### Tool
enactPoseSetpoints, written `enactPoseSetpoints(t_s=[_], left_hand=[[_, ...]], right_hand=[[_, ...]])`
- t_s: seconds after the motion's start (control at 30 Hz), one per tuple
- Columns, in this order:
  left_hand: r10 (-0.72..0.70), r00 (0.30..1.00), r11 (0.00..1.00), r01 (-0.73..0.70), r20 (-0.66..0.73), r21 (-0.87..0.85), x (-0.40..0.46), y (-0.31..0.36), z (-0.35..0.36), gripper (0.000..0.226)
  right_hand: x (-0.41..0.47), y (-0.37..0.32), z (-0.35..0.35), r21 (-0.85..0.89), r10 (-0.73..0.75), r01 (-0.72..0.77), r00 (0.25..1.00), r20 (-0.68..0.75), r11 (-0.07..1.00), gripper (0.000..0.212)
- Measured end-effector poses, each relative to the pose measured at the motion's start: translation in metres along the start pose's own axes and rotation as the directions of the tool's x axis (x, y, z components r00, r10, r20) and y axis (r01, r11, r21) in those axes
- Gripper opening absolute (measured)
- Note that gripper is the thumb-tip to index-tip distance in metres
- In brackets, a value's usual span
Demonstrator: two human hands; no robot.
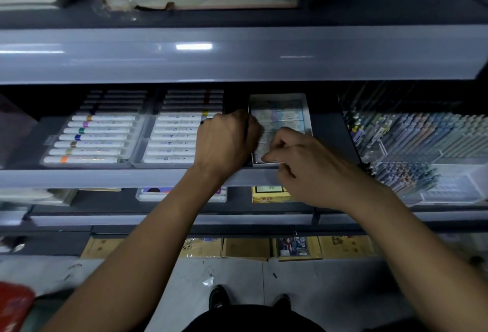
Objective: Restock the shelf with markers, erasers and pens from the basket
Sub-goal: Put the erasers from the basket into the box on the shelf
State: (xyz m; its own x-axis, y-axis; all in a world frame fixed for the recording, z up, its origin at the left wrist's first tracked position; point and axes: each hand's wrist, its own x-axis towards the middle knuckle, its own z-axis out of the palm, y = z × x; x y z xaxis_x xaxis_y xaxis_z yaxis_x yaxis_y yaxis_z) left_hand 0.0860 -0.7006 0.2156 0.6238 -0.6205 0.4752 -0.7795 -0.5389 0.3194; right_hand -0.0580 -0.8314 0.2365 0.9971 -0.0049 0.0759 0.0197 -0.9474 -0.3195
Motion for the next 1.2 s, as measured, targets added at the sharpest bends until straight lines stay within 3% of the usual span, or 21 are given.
enactPoseSetpoints(t_s=[0.2,0.33,0.5,0.57,0.63,0.67,0.77,0.83,0.9,0.97,1.1,1.2], left_hand=[[-0.010,1.000,1.000,0.010,0.021,-0.010,0.001,0.001,0.000,0.038],[-0.044,0.998,0.999,0.045,0.047,-0.017,0.001,0.002,0.000,0.038],[-0.161,0.973,0.985,0.169,0.164,-0.033,0.004,-0.001,-0.001,0.044],[-0.226,0.961,0.963,0.245,0.160,-0.112,0.002,0.001,-0.005,0.042],[-0.341,0.923,0.868,0.381,0.177,-0.319,0.001,0.002,-0.011,0.037],[-0.394,0.894,0.766,0.447,0.213,-0.462,0.002,0.003,-0.014,0.035],[-0.445,0.798,0.300,0.560,0.405,-0.773,0.000,0.007,-0.027,0.028],[-0.391,0.777,0.078,0.562,0.493,-0.824,-0.004,0.010,-0.038,0.024],[-0.340,0.769,-0.052,0.560,0.542,-0.827,-0.009,0.011,-0.046,0.026],[-0.283,0.775,-0.128,0.553,0.565,-0.823,-0.013,0.011,-0.052,0.028],[-0.171,0.800,-0.183,0.547,0.575,-0.817,-0.018,0.017,-0.056,0.025],[-0.138,0.811,-0.153,0.550,0.568,-0.821,-0.021,0.022,-0.055,0.028]], right_hand=[[-0.006,-0.007,0.008,-0.049,0.020,-0.022,0.999,-0.041,0.999,0.028],[-0.008,-0.009,0.014,-0.063,0.032,-0.037,0.997,-0.076,0.997,0.037],[-0.008,-0.010,0.017,-0.038,0.048,-0.055,0.987,-0.155,0.998,0.041],[-0.008,-0.009,0.018,-0.019,0.045,-0.050,0.982,-0.182,0.999,0.036],[-0.009,-0.009,0.018,0.021,0.065,-0.062,0.975,-0.211,0.998,0.027],[-0.010,-0.009,0.017,0.042,0.076,-0.068,0.970,-0.231,0.997,0.025],[-0.011,-0.009,0.016,0.093,0.088,-0.062,0.949,-0.303,0.994,0.020],[-0.012,-0.009,0.015,0.138,0.101,-0.057,0.936,-0.338,0.989,0.017],[-0.011,-0.009,0.011,0.210,0.136,-0.062,0.923,-0.361,0.976,0.016],[-0.009,-0.008,0.007,0.294,0.181,-0.062,0.900,-0.398,0.954,0.014],[-0.003,-0.013,0.000,0.429,0.239,-0.033,0.868,-0.436,0.903,0.016],[0.002,-0.019,-0.002,0.536,0.254,0.014,0.870,-0.423,0.844,0.023]])
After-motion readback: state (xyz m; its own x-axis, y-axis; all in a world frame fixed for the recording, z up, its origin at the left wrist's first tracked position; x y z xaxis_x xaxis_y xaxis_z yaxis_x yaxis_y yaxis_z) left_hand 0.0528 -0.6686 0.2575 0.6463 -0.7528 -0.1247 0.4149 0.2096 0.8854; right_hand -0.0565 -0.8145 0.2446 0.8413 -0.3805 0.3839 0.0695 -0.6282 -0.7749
